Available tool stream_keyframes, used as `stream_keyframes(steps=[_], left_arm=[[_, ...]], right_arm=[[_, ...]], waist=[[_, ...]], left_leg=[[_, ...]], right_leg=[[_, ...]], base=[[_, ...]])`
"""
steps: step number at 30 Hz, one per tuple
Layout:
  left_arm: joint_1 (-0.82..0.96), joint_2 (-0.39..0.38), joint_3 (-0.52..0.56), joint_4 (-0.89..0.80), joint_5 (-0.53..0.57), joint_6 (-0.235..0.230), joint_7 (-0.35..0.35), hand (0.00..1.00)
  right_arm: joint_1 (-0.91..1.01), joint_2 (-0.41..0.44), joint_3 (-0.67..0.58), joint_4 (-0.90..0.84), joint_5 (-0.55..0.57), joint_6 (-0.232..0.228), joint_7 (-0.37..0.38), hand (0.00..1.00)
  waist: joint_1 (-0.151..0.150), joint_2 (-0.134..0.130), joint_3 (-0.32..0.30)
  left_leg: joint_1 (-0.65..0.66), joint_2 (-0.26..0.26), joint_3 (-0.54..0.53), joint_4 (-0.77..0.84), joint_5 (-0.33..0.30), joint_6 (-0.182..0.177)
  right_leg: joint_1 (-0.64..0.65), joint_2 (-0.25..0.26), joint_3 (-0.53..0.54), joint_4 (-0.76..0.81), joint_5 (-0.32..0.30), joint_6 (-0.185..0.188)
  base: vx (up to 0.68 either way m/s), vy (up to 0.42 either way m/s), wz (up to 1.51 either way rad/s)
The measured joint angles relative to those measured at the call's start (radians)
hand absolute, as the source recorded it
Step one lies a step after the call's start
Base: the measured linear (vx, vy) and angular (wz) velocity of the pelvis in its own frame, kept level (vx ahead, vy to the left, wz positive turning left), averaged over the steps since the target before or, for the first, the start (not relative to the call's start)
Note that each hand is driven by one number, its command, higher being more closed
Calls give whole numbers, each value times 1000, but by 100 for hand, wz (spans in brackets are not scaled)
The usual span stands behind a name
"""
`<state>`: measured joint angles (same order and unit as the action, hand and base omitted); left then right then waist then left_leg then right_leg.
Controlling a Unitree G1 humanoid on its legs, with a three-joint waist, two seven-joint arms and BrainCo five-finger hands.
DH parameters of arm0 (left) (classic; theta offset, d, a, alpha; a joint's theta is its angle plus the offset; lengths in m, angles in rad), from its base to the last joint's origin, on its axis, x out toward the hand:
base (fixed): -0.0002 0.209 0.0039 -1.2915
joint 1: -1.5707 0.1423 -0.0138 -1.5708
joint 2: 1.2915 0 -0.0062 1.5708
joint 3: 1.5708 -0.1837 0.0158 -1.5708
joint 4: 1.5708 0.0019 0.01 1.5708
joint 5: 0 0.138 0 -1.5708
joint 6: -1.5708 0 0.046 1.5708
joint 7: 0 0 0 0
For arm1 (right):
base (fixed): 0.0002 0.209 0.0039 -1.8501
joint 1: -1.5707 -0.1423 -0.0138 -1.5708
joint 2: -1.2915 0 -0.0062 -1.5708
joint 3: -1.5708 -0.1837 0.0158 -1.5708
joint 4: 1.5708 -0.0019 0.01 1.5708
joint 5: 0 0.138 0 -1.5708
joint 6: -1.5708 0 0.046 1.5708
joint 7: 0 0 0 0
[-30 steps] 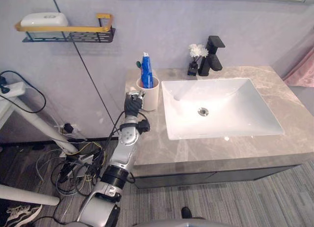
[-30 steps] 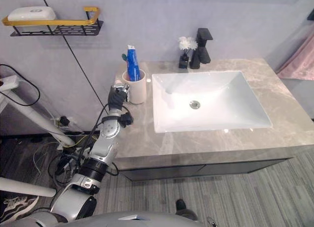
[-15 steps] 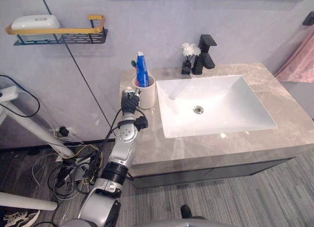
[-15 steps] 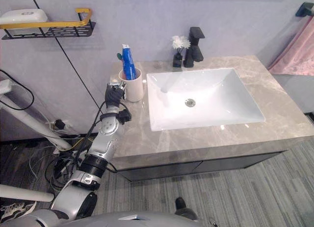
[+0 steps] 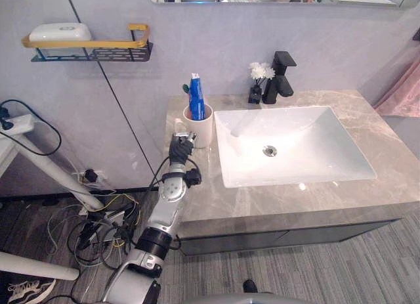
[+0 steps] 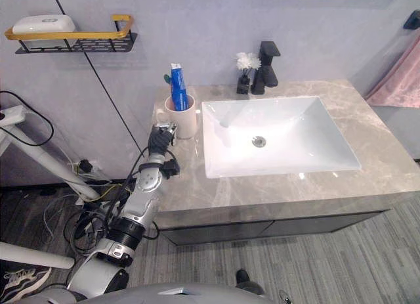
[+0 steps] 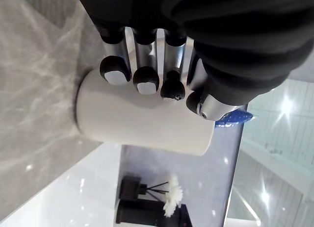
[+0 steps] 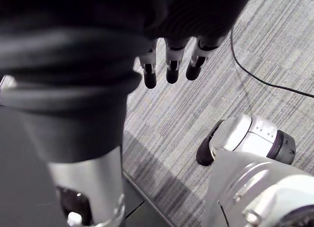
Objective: Organize washtable
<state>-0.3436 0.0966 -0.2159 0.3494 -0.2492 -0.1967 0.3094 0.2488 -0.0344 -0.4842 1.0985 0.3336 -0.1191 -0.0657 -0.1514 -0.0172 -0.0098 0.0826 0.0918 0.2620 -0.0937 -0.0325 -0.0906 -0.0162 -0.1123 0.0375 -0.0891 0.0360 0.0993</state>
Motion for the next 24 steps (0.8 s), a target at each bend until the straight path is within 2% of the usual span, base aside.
stream_keyframes(steps=[16,24], left_arm=[[7,-5,-134,34,-4,21,-64,100],[-8,-4,-136,52,-23,23,-62,100]], right_arm=[[0,-2,-29,3,0,1,-3,0],[0,-2,-41,3,1,1,-5,0]], waist=[[-6,-2,-1],[-10,-4,-2]], left_leg=[[6,1,7,0,-1,0],[9,1,24,0,-6,-1]], right_leg=[[5,2,-1,1,-4,-6],[-1,2,10,0,-4,-7]], base=[[-3,1,-1],[-2,1,-5]])
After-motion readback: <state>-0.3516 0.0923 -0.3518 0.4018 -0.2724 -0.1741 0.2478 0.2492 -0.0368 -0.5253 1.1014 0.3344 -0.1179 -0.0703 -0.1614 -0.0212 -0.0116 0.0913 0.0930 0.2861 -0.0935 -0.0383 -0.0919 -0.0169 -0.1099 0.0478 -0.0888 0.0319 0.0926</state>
